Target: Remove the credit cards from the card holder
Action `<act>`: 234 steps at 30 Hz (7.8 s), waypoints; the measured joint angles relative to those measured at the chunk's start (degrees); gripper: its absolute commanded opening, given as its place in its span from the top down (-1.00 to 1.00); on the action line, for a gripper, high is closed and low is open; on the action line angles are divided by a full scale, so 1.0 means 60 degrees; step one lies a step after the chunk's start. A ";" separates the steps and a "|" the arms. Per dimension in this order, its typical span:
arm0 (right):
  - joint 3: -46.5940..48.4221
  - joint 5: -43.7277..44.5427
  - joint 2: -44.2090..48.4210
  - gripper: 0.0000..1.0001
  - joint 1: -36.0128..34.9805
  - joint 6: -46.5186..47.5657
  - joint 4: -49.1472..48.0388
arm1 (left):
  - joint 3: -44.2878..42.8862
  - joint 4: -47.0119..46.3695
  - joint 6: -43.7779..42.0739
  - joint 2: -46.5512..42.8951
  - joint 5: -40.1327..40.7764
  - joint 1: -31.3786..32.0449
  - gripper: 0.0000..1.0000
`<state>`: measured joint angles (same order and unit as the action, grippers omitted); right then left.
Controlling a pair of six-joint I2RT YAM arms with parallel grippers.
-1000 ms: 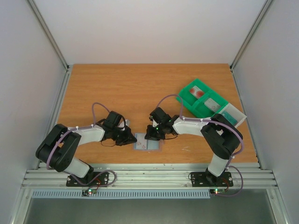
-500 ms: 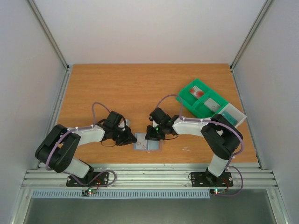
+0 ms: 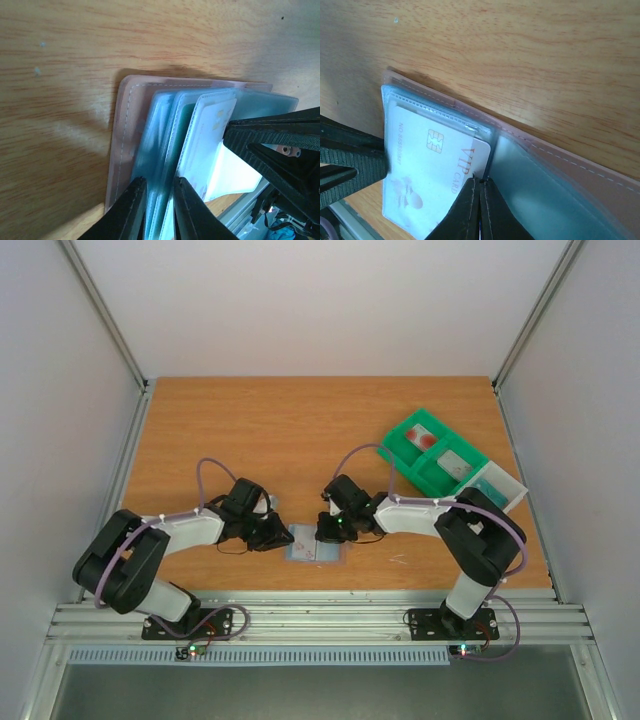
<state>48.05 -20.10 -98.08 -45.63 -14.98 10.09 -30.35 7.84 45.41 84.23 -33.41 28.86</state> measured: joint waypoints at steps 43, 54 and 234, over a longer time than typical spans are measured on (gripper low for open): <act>-0.0433 -0.0645 0.0047 0.81 0.0117 -0.0532 -0.0714 | -0.0499 0.1075 -0.0153 -0.1264 0.0623 0.0419 0.68; -0.0557 -0.0798 0.0022 0.98 0.0215 -0.0572 -0.1115 | -0.0262 0.0000 -0.0069 -0.0328 0.0124 0.0444 0.72; -0.1796 -0.2127 0.6433 0.98 0.3402 -0.2390 -0.1377 | -0.1002 0.0976 0.1406 -0.5129 0.1894 0.0452 -0.99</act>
<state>37.28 -32.86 -59.48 -25.21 -29.32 1.83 -36.36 13.69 53.84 53.45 -22.04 31.57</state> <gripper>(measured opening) 0.017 0.994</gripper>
